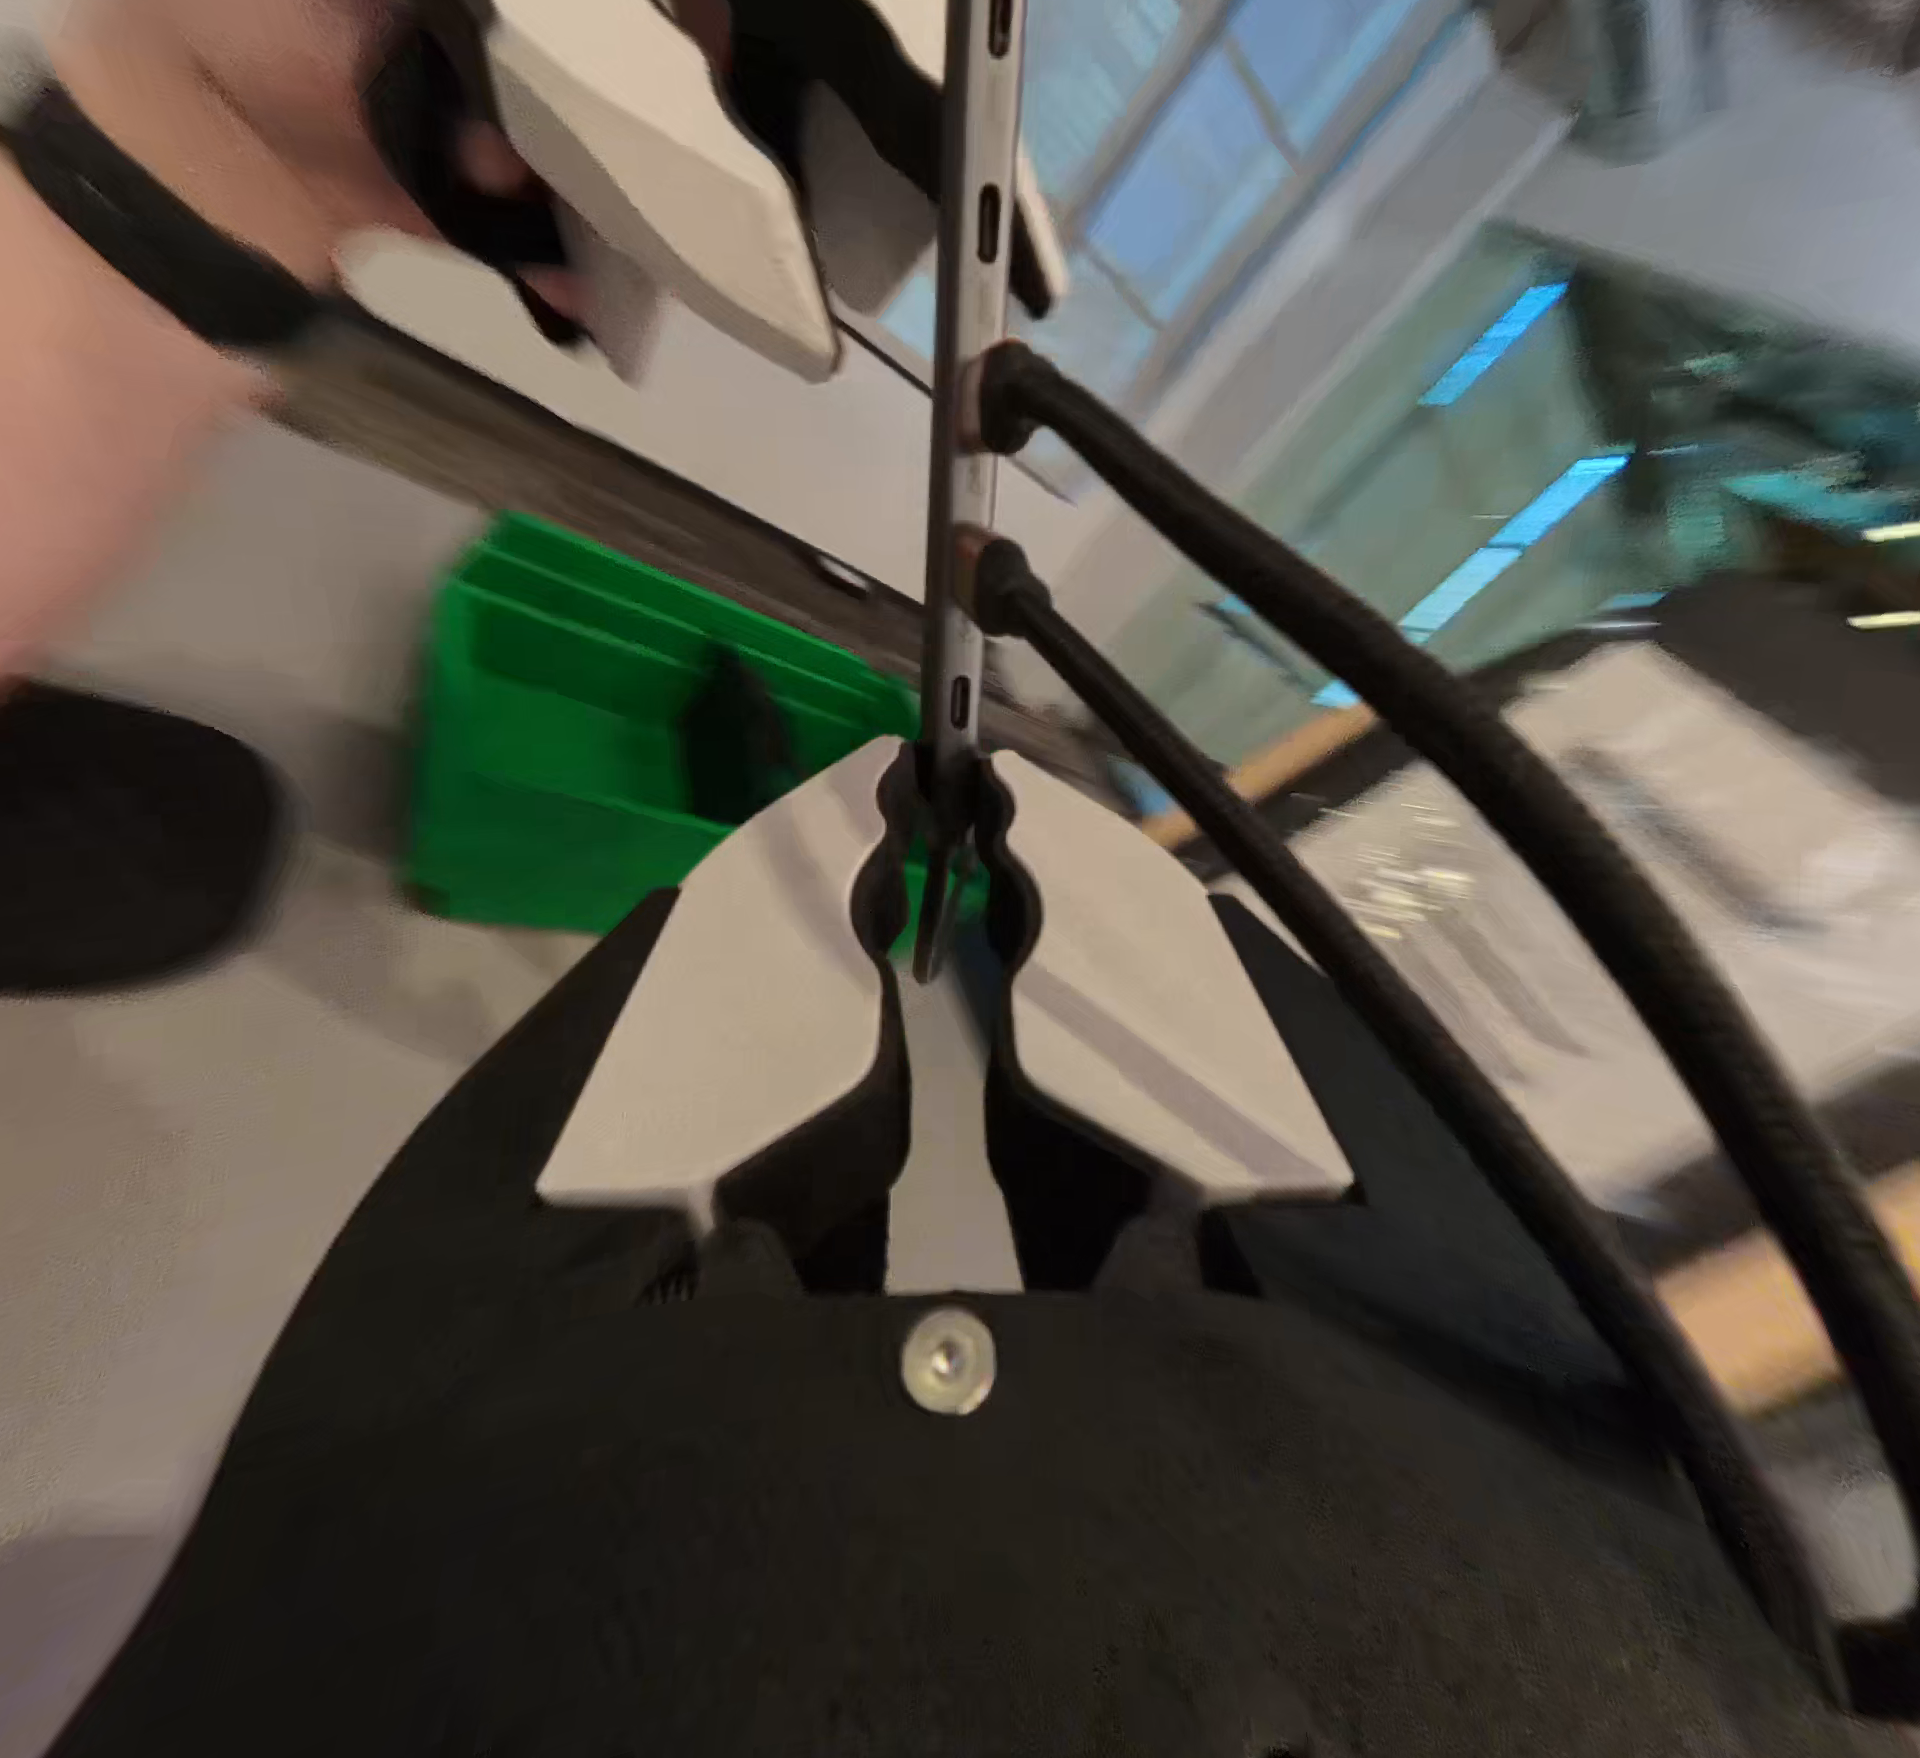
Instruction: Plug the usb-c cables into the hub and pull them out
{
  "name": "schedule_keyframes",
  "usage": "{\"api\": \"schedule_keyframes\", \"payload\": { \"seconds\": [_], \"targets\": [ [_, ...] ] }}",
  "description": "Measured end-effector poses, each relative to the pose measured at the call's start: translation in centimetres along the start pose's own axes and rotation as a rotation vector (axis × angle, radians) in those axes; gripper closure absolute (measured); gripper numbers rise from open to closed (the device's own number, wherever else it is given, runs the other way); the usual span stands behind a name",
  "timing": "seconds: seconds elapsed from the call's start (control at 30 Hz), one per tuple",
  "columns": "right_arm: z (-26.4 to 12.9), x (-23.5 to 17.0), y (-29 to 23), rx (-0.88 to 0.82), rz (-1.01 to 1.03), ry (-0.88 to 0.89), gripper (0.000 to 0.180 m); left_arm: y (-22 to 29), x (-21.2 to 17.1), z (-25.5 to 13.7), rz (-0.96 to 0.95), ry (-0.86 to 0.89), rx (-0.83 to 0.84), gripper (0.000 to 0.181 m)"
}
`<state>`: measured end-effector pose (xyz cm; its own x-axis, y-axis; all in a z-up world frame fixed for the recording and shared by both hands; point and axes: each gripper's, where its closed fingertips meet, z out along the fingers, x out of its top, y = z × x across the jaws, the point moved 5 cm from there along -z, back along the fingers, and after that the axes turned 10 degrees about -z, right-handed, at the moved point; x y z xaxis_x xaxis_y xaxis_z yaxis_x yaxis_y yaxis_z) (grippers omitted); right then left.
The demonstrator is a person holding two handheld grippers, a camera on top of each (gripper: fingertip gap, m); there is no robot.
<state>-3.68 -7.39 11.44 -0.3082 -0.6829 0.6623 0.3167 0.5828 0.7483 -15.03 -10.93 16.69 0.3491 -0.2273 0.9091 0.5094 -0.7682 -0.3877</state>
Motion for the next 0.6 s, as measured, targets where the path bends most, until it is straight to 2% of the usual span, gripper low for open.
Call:
{"api": "schedule_keyframes", "payload": {
  "seconds": [0.13, 0.2, 0.33, 0.43, 0.6],
  "targets": [
    [-1.8, -0.4, 1.6, -0.258, -0.501, -0.238, 0.169, 0.3, 0.3, 0.8, -0.067, 0.005, -0.028, 0.129],
    [-2.1, -0.7, 2.0, -0.349, -0.632, -0.3, 0.169, 0.9, 0.8, 1.1, -0.117, 0.014, -0.069, 0.128],
    [-1.8, -1.1, 2.0, -0.449, -0.709, -0.297, 0.169, 1.0, 0.9, 1.7, -0.227, 0.002, -0.087, 0.124],
    [-1.5, -1.2, 1.9, -0.476, -0.737, -0.315, 0.169, 0.2, 0.4, 2.4, -0.306, -0.021, -0.065, 0.133],
    [-1.6, -1.2, 2.1, -0.506, -0.761, -0.331, 0.169, -0.2, -0.5, 3.2, -0.353, -0.066, -0.082, 0.138]
  ]
}}
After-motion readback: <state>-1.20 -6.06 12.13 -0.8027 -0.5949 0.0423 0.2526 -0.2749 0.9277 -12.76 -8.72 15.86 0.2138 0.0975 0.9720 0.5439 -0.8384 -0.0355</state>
